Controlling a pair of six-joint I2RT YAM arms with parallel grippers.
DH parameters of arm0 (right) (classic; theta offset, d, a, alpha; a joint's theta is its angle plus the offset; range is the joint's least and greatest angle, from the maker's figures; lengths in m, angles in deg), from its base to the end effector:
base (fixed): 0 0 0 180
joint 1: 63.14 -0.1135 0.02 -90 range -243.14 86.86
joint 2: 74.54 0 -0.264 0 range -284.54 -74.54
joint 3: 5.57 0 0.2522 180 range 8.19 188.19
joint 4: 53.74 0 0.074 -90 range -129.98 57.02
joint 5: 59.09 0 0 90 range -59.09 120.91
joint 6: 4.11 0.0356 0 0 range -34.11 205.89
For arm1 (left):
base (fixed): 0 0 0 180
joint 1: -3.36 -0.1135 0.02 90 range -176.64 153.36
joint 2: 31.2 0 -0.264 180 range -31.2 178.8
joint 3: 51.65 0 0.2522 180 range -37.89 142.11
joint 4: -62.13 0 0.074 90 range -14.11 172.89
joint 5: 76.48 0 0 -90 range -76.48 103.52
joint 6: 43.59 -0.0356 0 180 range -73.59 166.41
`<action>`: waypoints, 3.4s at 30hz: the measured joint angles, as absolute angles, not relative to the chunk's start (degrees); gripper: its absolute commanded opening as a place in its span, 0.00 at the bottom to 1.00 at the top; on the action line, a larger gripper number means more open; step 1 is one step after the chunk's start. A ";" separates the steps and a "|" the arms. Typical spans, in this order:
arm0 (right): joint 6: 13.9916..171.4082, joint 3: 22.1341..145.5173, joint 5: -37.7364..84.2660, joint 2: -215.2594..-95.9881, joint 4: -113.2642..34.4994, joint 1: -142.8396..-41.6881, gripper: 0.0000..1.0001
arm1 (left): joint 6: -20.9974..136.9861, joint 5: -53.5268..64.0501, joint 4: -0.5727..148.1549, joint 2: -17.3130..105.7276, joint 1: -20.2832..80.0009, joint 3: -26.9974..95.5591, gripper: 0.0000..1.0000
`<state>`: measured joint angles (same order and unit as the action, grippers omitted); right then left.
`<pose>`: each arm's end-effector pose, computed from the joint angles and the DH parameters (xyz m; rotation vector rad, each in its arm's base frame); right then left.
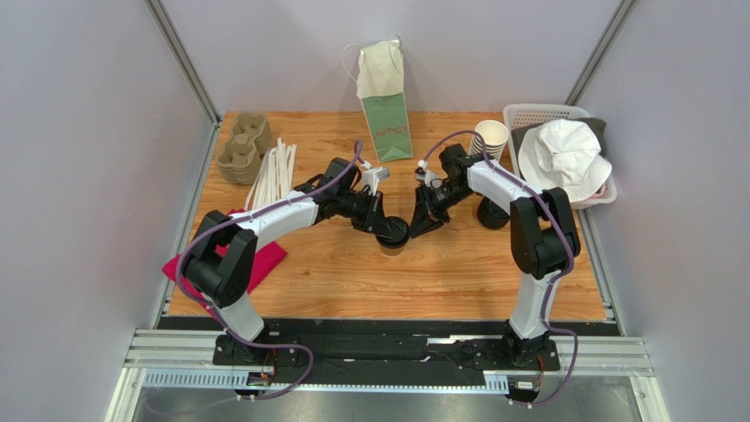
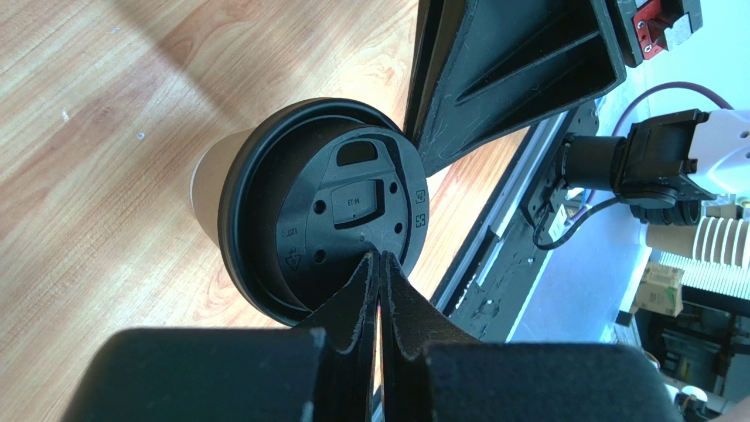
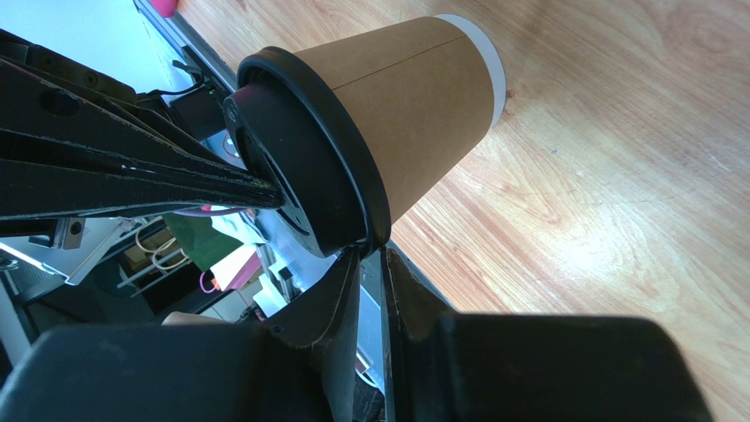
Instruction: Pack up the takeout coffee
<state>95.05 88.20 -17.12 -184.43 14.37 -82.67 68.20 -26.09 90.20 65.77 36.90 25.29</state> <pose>0.3323 0.1459 0.1944 0.3120 -2.7509 -1.2293 0.2848 -0.2160 0.2137 0.6043 2.4740 -1.2532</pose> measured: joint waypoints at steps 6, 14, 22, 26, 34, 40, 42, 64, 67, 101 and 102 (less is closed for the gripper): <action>96.21 88.77 -19.05 -186.09 14.39 -82.40 0.13 | 68.20 -26.14 90.38 65.77 36.72 25.29 0.06; 96.58 89.27 -20.05 -186.55 14.52 -82.25 0.19 | 68.11 -26.31 90.64 65.62 36.46 25.29 0.08; 95.01 90.76 -18.48 -185.59 13.74 -83.54 0.33 | 66.69 -24.43 91.88 63.41 36.37 24.87 0.15; 93.85 91.63 -18.46 -183.90 14.09 -83.72 0.44 | 66.69 -24.37 92.69 62.45 36.37 24.87 0.23; 87.97 92.22 -14.24 -177.63 15.42 -83.63 0.81 | 67.58 -27.12 93.46 57.81 35.24 25.38 0.58; 78.68 89.47 -2.61 -170.03 14.57 -85.77 0.83 | 68.87 -30.46 93.46 45.60 26.32 24.92 0.68; 76.26 88.88 1.08 -169.72 13.91 -88.00 0.83 | 68.54 -30.81 94.05 41.79 22.52 24.63 0.69; 72.91 97.40 14.85 -185.96 6.39 -105.46 0.79 | 65.70 -36.58 104.10 21.68 -7.75 16.87 0.69; 74.25 101.53 14.98 -188.54 5.04 -106.45 0.79 | 65.55 -37.11 104.39 21.71 -8.98 16.50 0.69; 83.47 121.33 13.93 -182.18 1.47 -104.37 0.91 | 47.80 -27.27 119.12 36.79 -15.80 38.05 0.84; 83.47 120.48 14.02 -179.77 1.63 -102.97 0.91 | 46.45 -25.79 119.75 38.78 -15.82 41.55 0.82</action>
